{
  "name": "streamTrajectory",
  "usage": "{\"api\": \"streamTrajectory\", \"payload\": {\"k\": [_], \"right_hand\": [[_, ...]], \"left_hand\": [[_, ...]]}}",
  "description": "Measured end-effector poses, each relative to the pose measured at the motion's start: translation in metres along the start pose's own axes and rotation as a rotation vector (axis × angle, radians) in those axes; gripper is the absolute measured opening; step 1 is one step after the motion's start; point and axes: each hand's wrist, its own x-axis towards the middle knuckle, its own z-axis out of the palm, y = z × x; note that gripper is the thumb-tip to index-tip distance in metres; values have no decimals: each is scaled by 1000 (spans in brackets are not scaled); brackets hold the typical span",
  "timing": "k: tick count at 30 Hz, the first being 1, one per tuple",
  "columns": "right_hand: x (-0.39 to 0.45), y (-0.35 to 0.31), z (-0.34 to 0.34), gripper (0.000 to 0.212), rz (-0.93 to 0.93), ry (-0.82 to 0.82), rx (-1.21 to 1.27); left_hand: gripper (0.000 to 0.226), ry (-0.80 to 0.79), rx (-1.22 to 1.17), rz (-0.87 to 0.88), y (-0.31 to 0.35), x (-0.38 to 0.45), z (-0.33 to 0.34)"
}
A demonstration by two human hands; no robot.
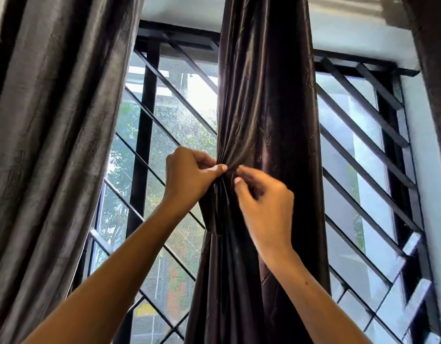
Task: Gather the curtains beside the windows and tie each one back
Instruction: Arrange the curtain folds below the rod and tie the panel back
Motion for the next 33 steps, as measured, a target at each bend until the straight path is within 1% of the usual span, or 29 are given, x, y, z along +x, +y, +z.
{"api": "streamTrajectory", "payload": {"k": [1, 2, 3, 4, 5, 6, 8, 9, 12, 14, 17, 19, 23, 26, 27, 28, 29, 30, 31, 32, 33], "right_hand": [[5, 1, -1, 41, 15, 71, 18], [10, 3, -2, 54, 38, 101, 26], [16, 4, -2, 65, 85, 102, 44], [21, 5, -2, 69, 142, 83, 86], [25, 4, -2, 65, 164, 74, 121], [27, 4, -3, 55, 151, 88, 124], [25, 3, -3, 37, 78, 149, 24], [22, 2, -3, 33, 34, 173, -32], [13, 0, 1, 39, -66, 151, -147], [9, -4, 2, 42, -98, 89, -221], [5, -10, -1, 40, -120, -37, -306], [5, -13, -2, 35, -124, -90, -296], [7, -10, 1, 22, -133, -155, -174], [9, -5, 0, 22, -68, -239, -28], [10, -4, -2, 21, -36, -238, 14], [13, -1, -4, 20, -21, -186, 2], [18, 5, -5, 22, -11, -100, -85], [23, 10, -7, 34, 21, -26, -206], [27, 16, -7, 53, 91, 2, -295], [31, 20, -8, 74, 187, -18, -314], [34, 23, -9, 91, 290, -62, -244]], "left_hand": [[21, -4, -14, -10, -1, 0, 0], [20, -9, -31, -17, -2, 0, 1], [20, -12, -44, -19, -1, 0, 1], [19, -12, -49, -21, 0, -1, 1], [18, -14, -49, -21, 1, -2, 0], [16, -17, -51, -19, 1, -2, 0], [16, -24, -67, -14, 2, -3, 1], [16, -26, -83, -16, 3, -4, 2], [14, -20, -100, -18, 4, -6, 6], [13, -18, -115, -2, 4, -7, 7], [13, -31, -147, 47, 3, -10, 6], [14, -47, -172, 57, 3, -11, 5], [22, -63, -191, 39, 1, -9, 2], [18, -30, -123, 12, 1, -2, 1], [15, -23, -91, 6, 0, -1, 1], [14, -26, -75, -1, 0, 0, 0], [13, -36, -75, -11, -1, 1, 1], [12, -50, -81, -22, -3, 2, 0], [11, -66, -91, -32, -4, 3, -1], [11, -81, -111, -45, -5, 3, -2], [11, -94, -146, -61, -6, 4, -4]]}}
